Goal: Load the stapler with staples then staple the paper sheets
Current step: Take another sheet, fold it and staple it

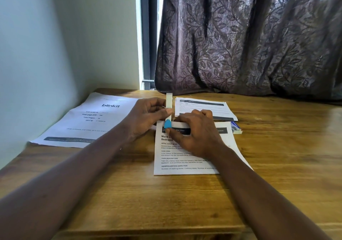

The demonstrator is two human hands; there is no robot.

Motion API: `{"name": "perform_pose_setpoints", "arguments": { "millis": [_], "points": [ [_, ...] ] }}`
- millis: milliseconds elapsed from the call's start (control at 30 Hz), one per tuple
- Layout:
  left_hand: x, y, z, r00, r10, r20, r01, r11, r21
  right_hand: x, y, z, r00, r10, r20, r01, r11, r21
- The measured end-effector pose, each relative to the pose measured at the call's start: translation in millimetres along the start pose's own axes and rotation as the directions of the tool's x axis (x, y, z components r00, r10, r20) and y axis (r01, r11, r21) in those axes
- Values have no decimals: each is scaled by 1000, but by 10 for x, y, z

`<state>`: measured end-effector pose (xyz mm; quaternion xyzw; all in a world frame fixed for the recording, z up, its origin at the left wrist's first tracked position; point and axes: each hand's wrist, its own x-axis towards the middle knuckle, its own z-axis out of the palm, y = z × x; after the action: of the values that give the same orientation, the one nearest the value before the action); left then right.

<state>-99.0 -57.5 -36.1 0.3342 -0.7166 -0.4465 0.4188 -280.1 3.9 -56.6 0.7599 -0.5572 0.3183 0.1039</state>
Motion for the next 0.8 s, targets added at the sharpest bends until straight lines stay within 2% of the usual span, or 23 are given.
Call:
{"name": "perform_pose_setpoints", "arguments": {
  "millis": [100,133,167,233,300,467,633,733,800],
  "points": [
    [36,20,-71,990,43,-136,-45,999,-12,-11,6,-23,1000,8,26,-9,1000,14],
    [56,14,-113,978,72,-197,-59,996,70,-12,8,-29,1000,7,26,-8,1000,17],
    [82,-8,-164,959,130,-252,-71,971,229,-13,11,-33,1000,9,20,-10,1000,26],
    [115,-72,-273,927,264,-268,-66,815,575,-13,17,-33,1000,25,1,-25,999,48],
    [103,-111,-356,933,283,-224,-21,663,748,-16,25,-25,999,34,-11,-33,998,47],
    [80,-140,-422,968,154,-200,96,510,855,-13,13,-46,999,39,-21,-39,999,37],
    [103,-208,-379,979,48,-197,151,475,867,-2,-1,-37,998,58,-19,-58,998,30],
    [98,-199,-363,974,49,-221,179,428,886,-4,11,-20,999,47,-25,-47,999,16],
    [90,-163,-343,964,120,-238,167,423,891,-4,13,-23,998,47,-38,-46,999,14]
  ]
}}
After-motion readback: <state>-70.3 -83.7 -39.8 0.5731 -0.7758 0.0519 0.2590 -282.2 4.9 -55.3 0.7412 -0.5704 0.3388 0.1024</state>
